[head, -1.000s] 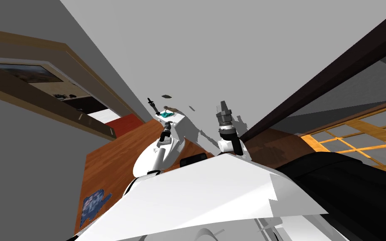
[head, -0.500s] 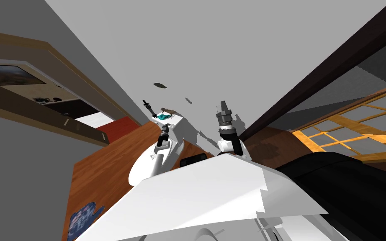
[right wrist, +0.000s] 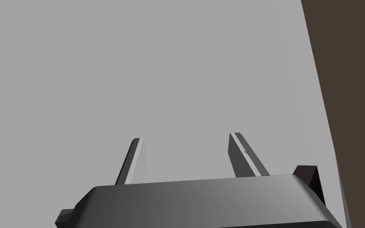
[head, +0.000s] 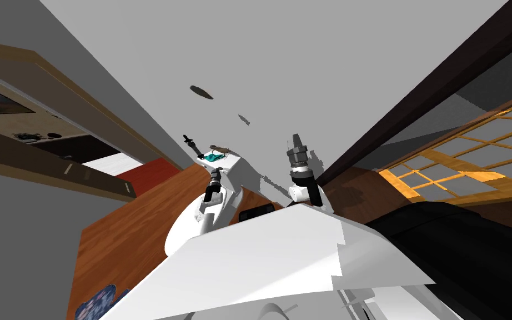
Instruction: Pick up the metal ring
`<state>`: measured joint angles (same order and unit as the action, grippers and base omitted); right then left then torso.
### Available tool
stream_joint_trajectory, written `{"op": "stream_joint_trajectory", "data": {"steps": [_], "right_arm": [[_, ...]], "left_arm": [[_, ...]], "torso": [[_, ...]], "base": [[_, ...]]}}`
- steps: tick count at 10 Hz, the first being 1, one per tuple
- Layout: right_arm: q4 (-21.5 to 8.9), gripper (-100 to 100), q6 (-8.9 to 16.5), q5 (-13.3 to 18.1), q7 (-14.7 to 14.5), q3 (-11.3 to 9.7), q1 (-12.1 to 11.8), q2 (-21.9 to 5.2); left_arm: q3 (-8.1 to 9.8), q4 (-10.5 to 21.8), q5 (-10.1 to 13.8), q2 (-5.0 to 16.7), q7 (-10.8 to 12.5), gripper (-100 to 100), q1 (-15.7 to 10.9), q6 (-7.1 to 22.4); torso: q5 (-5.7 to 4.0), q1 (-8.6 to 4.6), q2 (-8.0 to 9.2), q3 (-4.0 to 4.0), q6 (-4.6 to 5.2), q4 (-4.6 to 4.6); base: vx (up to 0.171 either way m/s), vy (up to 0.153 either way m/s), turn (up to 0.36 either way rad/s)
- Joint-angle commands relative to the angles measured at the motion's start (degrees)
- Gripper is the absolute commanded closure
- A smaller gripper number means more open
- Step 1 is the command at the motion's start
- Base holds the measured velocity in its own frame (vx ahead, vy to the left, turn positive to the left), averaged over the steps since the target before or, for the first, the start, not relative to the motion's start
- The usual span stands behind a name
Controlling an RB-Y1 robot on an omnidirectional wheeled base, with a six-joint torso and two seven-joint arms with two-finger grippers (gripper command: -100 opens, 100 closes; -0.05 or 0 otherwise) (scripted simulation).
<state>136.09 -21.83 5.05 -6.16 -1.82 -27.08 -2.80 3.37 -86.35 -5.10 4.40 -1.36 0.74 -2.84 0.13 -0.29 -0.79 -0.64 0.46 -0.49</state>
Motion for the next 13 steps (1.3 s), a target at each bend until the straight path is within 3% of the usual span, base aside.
{"op": "stream_joint_trajectory", "data": {"steps": [1, 10, 11, 12, 13], "right_arm": [[0.0, 0, 0.0, 0.0, 0.0, 0.0, 0.0, 0.0], [0.0, 0, 0.0, 0.0, 0.0, 0.0, 0.0, 0.0], [0.0, 0, 0.0, 0.0, 0.0, 0.0, 0.0, 0.0], [0.0, 0, 0.0, 0.0, 0.0, 0.0, 0.0, 0.0], [0.0, 0, 0.0, 0.0, 0.0, 0.0, 0.0, 0.0]], "left_arm": [[0.18, -2.9, -0.3, -0.1, 0.2, 100, 2.9, 0.2], [1.17, -19.0, -1.9, -0.8, 1.4, 100, 17.6, 3.1], [1.17, -21.0, -1.9, -0.8, 1.4, 100, 18.8, 3.1], [1.12, -20.1, -1.8, -0.7, 1.5, 100, 18.0, 3.5], [1.17, -20.2, -1.8, -0.7, 1.5, 0, 18.1, 3.4]], "torso": [[0.00, 0.00, 0.00, 0.00, 0.00, 0.00], [0.00, 0.01, -0.02, -0.02, 0.00, -0.01], [-0.01, 0.04, -0.01, -0.01, -0.08, -0.01], [0.00, 0.05, 0.05, 0.02, -0.08, 0.00], [0.01, 0.03, 0.07, 0.03, -0.04, 0.00]], "base": [[0.052, 0.010, -0.113], [0.038, 0.008, -0.095], [0.022, 0.008, 0.016], [0.007, 0.003, 0.012], [0.000, 0.000, 0.000]]}}
